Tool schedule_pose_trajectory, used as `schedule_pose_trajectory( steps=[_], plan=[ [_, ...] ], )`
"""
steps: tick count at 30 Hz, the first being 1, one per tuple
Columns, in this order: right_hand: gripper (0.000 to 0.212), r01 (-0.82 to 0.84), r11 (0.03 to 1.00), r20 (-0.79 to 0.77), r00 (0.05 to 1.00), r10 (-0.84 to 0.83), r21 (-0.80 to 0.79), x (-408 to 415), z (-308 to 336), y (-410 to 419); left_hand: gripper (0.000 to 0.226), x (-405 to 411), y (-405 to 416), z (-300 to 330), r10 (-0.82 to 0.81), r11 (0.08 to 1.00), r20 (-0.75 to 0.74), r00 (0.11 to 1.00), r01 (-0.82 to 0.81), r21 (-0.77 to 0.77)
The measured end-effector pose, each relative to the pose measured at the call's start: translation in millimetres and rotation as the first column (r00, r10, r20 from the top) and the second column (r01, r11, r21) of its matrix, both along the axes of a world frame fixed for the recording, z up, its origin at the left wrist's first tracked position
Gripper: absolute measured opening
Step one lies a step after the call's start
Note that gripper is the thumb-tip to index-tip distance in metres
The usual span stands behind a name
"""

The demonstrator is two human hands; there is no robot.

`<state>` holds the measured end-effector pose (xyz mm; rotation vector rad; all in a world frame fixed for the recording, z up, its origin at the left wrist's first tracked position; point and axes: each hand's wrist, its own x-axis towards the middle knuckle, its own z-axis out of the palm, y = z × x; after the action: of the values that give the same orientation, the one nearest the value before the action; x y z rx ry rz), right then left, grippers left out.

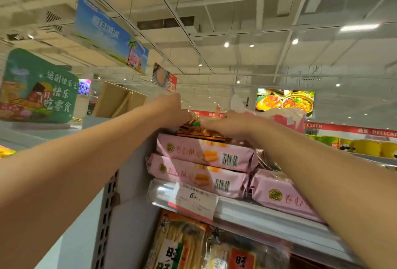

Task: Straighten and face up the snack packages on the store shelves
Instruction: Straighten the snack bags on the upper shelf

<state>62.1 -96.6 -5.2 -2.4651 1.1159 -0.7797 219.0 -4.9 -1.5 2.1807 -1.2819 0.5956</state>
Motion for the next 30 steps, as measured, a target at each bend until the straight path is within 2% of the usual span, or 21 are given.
schedule_pose_trajectory(
  steps=[2, 4, 7, 10, 13, 15, 18, 20, 25, 27, 30],
  plan=[
    [0.112, -0.008, 0.999, 0.066, 0.998, 0.005, 0.053, 2.7, 0.3, -2.3, 0.071, -0.1, -0.5, 1.2, 0.014, 0.999, 0.021, 1.000, -0.015, 0.034],
    [0.111, -0.004, 0.999, 0.096, 0.995, 0.000, 0.042, 4.7, -3.0, -5.5, 0.074, -3.9, 3.6, 3.1, 0.016, 0.995, 0.007, 1.000, -0.016, 0.094],
    [0.109, -0.043, 0.997, 0.144, 0.989, 0.033, 0.066, 2.2, -4.3, -9.1, 0.057, -8.6, 8.8, 9.6, -0.023, 0.986, -0.089, 0.996, 0.037, 0.165],
    [0.088, -0.104, 0.992, 0.220, 0.972, 0.087, 0.067, -1.3, -3.7, -9.7, 0.043, -10.7, 9.9, 11.6, -0.068, 0.987, -0.128, 0.989, 0.085, 0.137],
    [0.077, -0.170, 0.984, 0.310, 0.940, 0.144, 0.059, -2.6, -5.5, -12.7, 0.037, -9.5, 8.1, 7.2, -0.110, 0.993, -0.090, 0.990, 0.114, 0.040],
    [0.075, -0.179, 0.984, 0.350, 0.922, 0.166, 0.005, -5.9, -4.6, -12.1, 0.032, -9.1, 8.2, 1.9, -0.173, 0.982, -0.084, 0.981, 0.165, -0.089],
    [0.067, -0.149, 0.983, 0.384, 0.905, 0.181, -0.111, -18.3, -2.5, -5.5, 0.025, -14.4, 9.8, -5.4, -0.292, 0.917, -0.074, 0.953, 0.258, -0.303],
    [0.065, -0.146, 0.979, 0.424, 0.885, 0.195, -0.145, -31.1, -3.2, -1.5, 0.034, -21.8, 9.9, -8.5, -0.348, 0.866, -0.105, 0.932, 0.277, -0.417],
    [0.064, -0.121, 0.960, 0.482, 0.844, 0.233, -0.252, -80.7, -4.4, 12.7, 0.047, -56.3, 9.7, -7.8, -0.620, 0.709, -0.213, 0.755, 0.422, -0.565],
    [0.063, -0.099, 0.944, 0.483, 0.839, 0.250, -0.316, -107.7, -6.2, 21.4, 0.047, -80.3, 9.3, -8.5, -0.719, 0.626, -0.203, 0.665, 0.493, -0.604],
    [0.069, 0.023, 0.910, 0.459, 0.869, 0.186, -0.413, -151.5, -14.9, 37.0, 0.057, -123.7, 4.1, -14.1, -0.849, 0.465, -0.126, 0.513, 0.612, -0.640]
  ],
)
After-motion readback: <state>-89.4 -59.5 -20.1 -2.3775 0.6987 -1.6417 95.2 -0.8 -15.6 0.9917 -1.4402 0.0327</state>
